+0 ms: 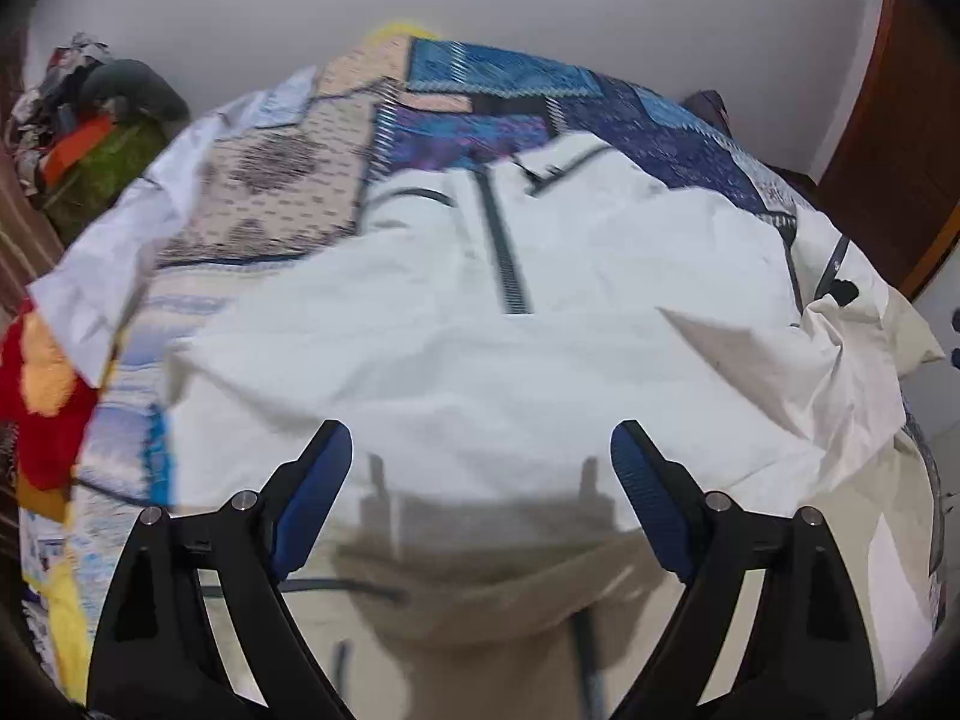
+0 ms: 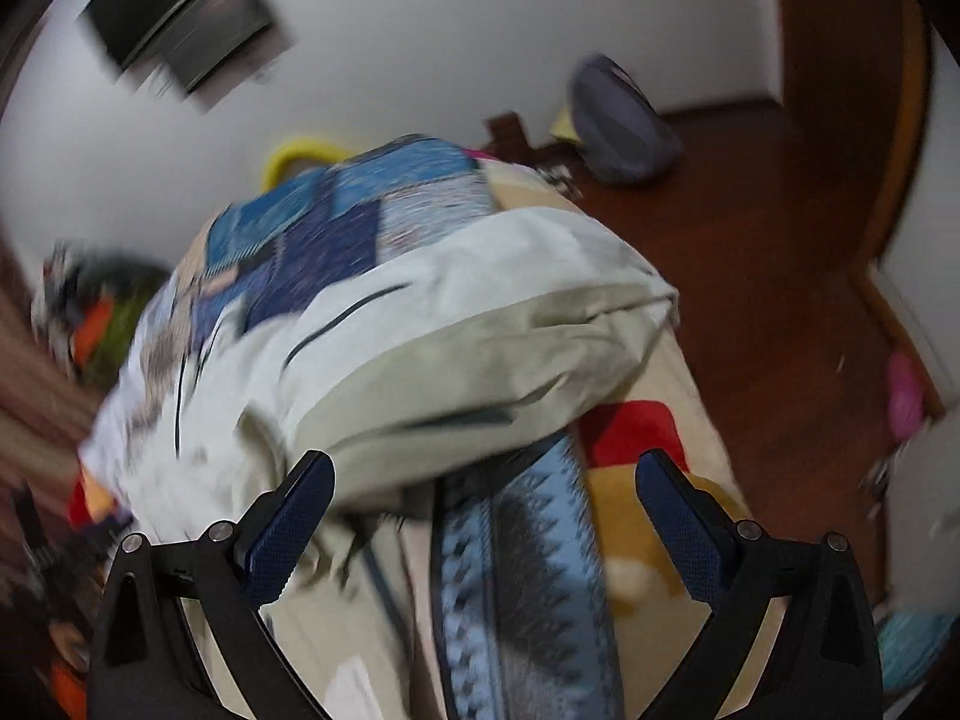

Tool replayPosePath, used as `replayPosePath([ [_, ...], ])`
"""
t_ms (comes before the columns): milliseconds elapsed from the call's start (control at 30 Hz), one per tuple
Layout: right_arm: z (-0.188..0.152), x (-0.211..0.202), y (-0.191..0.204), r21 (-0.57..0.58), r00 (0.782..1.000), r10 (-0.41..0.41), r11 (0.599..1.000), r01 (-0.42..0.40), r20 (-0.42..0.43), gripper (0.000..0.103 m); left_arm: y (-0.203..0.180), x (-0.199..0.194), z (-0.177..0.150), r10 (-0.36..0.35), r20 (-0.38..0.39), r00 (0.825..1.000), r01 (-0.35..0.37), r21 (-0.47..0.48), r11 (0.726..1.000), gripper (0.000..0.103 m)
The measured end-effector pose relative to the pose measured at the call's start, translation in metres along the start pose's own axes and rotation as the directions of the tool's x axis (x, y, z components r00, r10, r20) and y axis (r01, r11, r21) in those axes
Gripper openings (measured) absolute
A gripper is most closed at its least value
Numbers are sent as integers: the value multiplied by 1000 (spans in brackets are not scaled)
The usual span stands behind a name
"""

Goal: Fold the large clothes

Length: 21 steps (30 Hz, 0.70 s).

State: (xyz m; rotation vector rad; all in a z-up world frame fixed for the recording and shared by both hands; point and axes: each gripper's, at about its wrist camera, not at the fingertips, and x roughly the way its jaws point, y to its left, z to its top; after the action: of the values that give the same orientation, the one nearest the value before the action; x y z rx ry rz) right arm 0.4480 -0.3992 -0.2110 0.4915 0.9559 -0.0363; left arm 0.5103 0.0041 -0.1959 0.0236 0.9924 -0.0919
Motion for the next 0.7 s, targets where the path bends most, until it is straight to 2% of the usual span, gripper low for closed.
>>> replayPosePath([
  [133, 16, 43, -31, 166, 996, 63, 985, -51, -65, 100, -22, 31, 0, -63, -46, 997, 62, -23, 998, 88],
  [200, 18, 66, -37, 212, 992, 79, 976, -58, -95, 99, -30, 45, -1, -75, -64, 995, 73, -30, 997, 88],
  [300, 20, 100, -43, 265, 986, 111, 961, -74, -125, 90, -40, 59, -6, -70, -61, 996, 68, -26, 997, 90],
  [400, 19, 124, -42, 313, 983, 129, 946, -82, -131, 70, -41, 59, -9, -80, -26, 996, 79, -37, 996, 94],
  [467, 19, 133, -45, 343, 985, 123, 936, -75, -121, 48, -39, 59, -11, -87, -21, 996, 86, -41, 995, 94],
  [500, 20, 136, -47, 360, 986, 122, 930, -74, -114, 44, -38, 58, -12, -87, -22, 996, 86, -38, 996, 94],
  [567, 22, 132, -47, 367, 989, 121, 927, -80, -89, 24, -38, 56, -13, -83, -26, 996, 82, -26, 996, 94],
  [633, 27, 119, -43, 344, 993, 108, 935, -86, -47, 13, -36, 53, -16, -76, -32, 997, 75, -17, 997, 94],
  [700, 34, 98, -35, 297, 996, 92, 951, -88, 2, 10, -32, 48, -18, -73, -35, 997, 73, -18, 997, 93],
])
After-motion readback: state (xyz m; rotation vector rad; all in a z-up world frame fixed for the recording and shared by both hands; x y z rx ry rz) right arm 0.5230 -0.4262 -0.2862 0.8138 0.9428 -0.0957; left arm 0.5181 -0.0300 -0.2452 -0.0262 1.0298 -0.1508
